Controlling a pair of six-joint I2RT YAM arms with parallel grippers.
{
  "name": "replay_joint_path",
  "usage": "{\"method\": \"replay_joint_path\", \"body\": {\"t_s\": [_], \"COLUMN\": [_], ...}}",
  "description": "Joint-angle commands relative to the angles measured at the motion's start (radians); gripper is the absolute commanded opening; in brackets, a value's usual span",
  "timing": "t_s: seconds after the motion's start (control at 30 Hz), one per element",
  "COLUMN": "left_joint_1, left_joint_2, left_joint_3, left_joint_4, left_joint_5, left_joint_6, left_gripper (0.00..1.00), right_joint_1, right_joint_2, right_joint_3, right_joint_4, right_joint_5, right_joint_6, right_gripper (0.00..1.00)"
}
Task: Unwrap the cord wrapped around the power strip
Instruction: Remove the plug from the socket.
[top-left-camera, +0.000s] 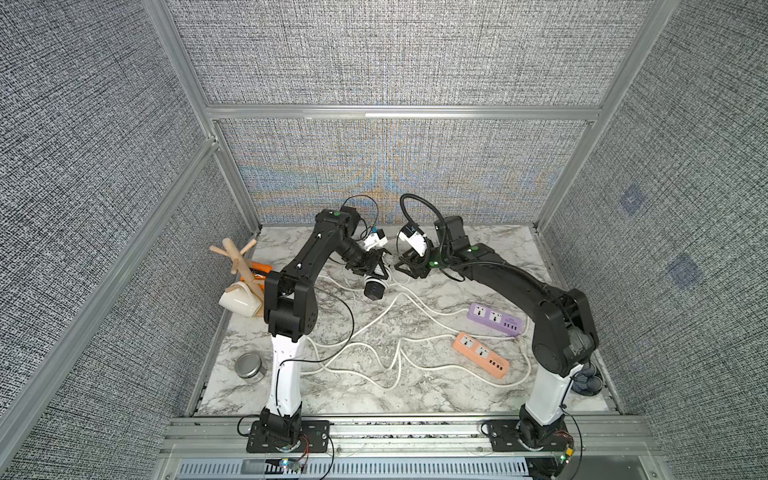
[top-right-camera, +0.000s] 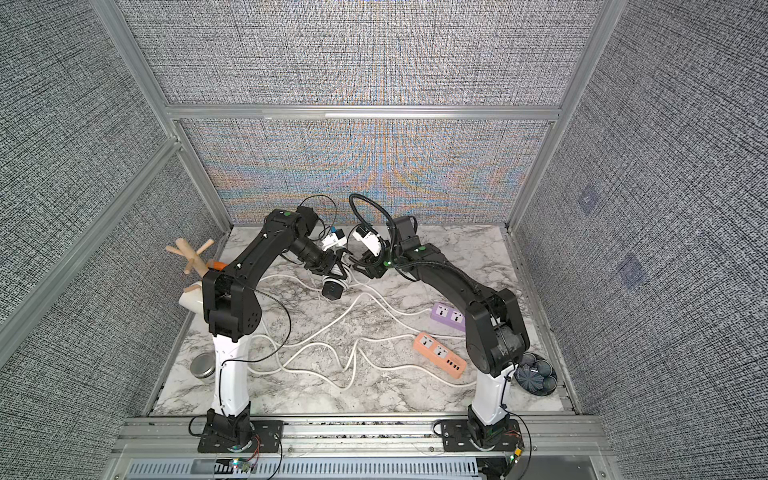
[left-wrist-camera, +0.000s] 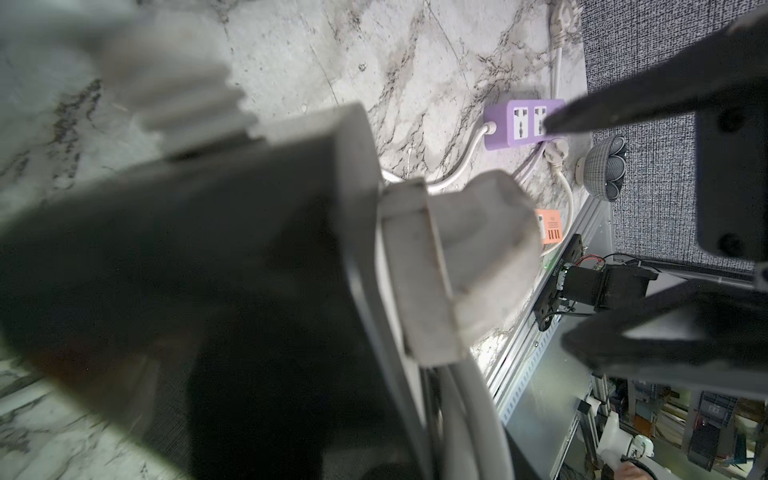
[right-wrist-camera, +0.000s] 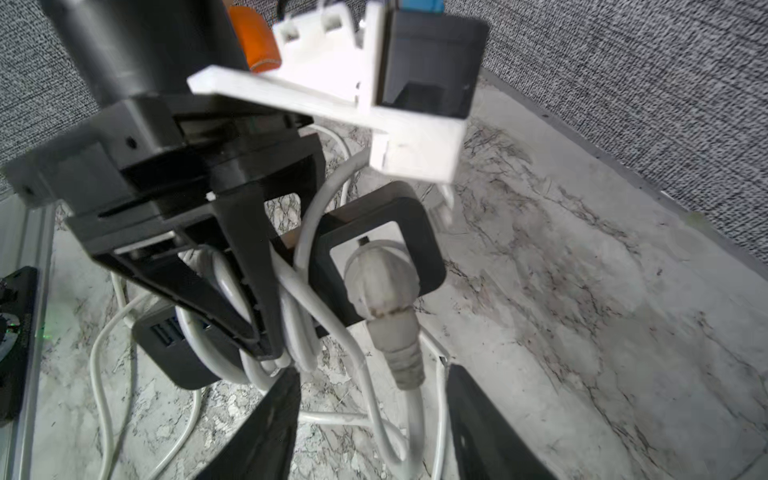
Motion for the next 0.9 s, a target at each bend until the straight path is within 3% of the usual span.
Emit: {"method": "replay_joint_path", "body": {"t_s": [0.0,0.37,0.53,0.73,0.87], "left_joint_1": [-0.001,-0.001,-0.002,-0.002,-0.002], "left_joint_2": [-0.017,-0.027,-0.027,-0.031,-0.027], "left_joint_3": [0.000,-0.003,-0.007,-0.020,-0.026], "left_joint_4": [0.009,0.023,0.029,0.043,0.057], "left_joint_5": [0.017,0.038,0.047,0.051,0.054], "left_joint_6": [0.005,0.001,0.000,-0.002,-0.015], "left_gripper": [0.00,0.00,0.00,0.00,0.00], "right_joint_1": [-0.003,0.020,0.022,0.021,0.020], "right_joint_2": [0.012,0.088,0.060,0.009,-0.016], "right_joint_3": [0.011,0.100,0.046,-0.039,-0.085], "right_joint_4": [-0.009,-0.047,0.045,0.165,0.221], "right_joint_5": [0.010,-0.054,-0.090,-0.105,-0.116], "right_joint_6": [-0.053,-0.036,-0.019,-0.010,-0.002], "right_gripper": [0.52,0.34,0.15,0.01,0.00]}}
